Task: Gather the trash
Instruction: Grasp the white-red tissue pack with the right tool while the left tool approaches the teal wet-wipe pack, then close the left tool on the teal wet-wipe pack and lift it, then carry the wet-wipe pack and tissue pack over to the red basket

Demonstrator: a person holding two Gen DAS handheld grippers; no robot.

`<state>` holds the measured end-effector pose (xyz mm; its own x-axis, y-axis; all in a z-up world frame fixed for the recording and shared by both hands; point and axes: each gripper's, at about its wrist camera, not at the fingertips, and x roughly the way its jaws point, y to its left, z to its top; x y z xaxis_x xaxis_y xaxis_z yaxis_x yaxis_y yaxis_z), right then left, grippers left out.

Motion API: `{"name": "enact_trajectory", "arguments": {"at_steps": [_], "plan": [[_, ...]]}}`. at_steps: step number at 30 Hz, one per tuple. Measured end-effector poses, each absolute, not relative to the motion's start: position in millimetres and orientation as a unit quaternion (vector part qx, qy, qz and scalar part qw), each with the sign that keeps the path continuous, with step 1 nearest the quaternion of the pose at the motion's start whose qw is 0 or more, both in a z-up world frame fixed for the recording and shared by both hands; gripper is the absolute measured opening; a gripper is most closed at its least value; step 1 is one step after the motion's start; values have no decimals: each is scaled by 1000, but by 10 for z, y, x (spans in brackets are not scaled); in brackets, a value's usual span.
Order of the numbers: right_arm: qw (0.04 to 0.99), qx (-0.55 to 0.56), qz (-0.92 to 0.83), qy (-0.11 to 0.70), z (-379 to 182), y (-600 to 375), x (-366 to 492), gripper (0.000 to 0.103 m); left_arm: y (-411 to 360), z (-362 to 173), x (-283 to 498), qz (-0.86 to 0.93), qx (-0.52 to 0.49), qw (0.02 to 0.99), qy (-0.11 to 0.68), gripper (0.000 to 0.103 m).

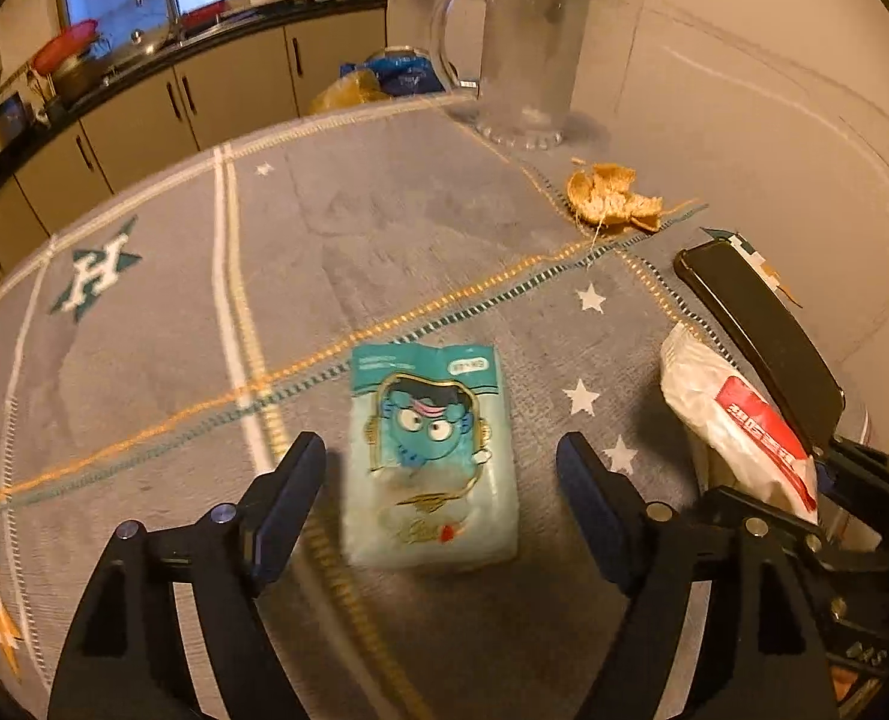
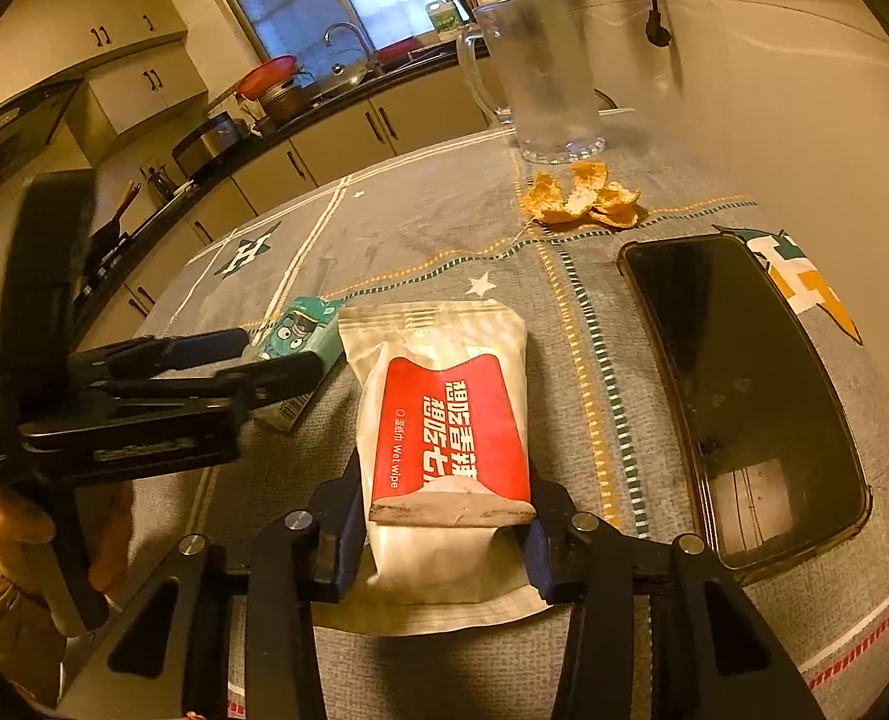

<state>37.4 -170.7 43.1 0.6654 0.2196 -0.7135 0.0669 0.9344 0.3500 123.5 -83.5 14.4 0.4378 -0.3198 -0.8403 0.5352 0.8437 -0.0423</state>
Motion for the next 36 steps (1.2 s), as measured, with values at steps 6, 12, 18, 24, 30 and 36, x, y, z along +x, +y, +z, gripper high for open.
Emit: {"name": "enact_trajectory", "arguments": {"at_steps": [6, 12, 18, 24, 30, 36], "plan": [[895, 184, 39, 403, 426, -1733, 362, 46, -861, 130, 1170, -232, 125, 848, 460, 44], [899, 178, 51, 396, 461, -1676, 334, 46, -561, 322, 995, -216, 84, 861, 453, 36], [906, 176, 64, 380, 503, -1652, 294, 46, -160, 677, 517, -182, 51, 886, 423, 36], [911, 173, 70, 368, 525, -1641, 260, 46, 219, 1046, -188, -127, 44, 920, 369, 36], [917, 156, 75, 360, 578, -1555, 205, 46, 796, 1248, -830, -68, -3, 936, 344, 37], [913, 137, 120, 366, 748, -1183, -105, 46, 1364, 1281, -1249, 16, -20, 945, 325, 37]]}}
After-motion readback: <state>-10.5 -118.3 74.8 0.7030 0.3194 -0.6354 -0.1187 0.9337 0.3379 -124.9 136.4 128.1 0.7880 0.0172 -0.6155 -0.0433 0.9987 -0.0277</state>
